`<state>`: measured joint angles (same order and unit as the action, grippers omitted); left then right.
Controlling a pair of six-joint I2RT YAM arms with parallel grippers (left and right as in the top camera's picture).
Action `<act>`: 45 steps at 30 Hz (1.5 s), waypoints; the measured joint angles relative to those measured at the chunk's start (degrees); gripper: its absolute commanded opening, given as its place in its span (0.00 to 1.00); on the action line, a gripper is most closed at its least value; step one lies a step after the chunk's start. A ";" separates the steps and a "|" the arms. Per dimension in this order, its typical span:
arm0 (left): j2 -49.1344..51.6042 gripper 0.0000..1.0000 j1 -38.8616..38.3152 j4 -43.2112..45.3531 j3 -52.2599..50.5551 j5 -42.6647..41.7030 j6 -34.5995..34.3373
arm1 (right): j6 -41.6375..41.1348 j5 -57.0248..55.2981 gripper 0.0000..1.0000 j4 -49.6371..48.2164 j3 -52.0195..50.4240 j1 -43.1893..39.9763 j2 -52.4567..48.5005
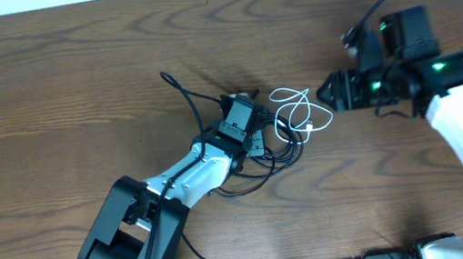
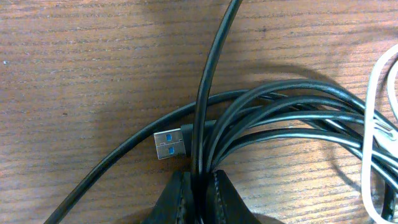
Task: Untangle cables
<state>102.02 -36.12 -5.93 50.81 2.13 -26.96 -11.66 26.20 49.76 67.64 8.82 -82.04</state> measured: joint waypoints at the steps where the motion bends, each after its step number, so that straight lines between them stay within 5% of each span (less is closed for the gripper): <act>1: 0.00 0.08 -0.02 0.00 0.00 0.00 0.00 | -1.18 -0.02 0.59 -0.90 -2.01 1.33 -0.55; 11: 0.00 0.08 0.00 0.00 0.00 0.00 0.00 | -9.07 -1.25 0.57 -15.58 -16.04 8.79 -1.73; 17: 0.00 0.08 0.00 -0.02 0.00 0.00 0.00 | -24.81 -6.99 0.46 -25.88 -24.26 9.09 -1.75; 26: 0.00 0.08 0.00 -0.04 0.00 0.00 -0.02 | -42.80 -9.07 0.44 -39.23 -30.64 9.09 -1.79; 33: 0.00 0.08 0.00 -0.02 0.00 0.00 -0.02 | -46.82 -10.78 0.18 -41.16 -30.71 9.22 -1.79; 35: 0.00 0.08 0.00 -0.02 0.00 0.00 -0.02 | -47.21 -12.57 0.03 -41.11 -30.71 9.77 -1.79; 45: -0.04 0.07 0.00 -0.96 0.09 0.02 -0.02 | -44.78 -27.50 0.01 -40.61 -30.71 10.34 -1.79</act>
<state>101.97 -36.12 -6.90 50.89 2.15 -26.98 -56.45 -1.30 9.15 36.93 19.16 -83.83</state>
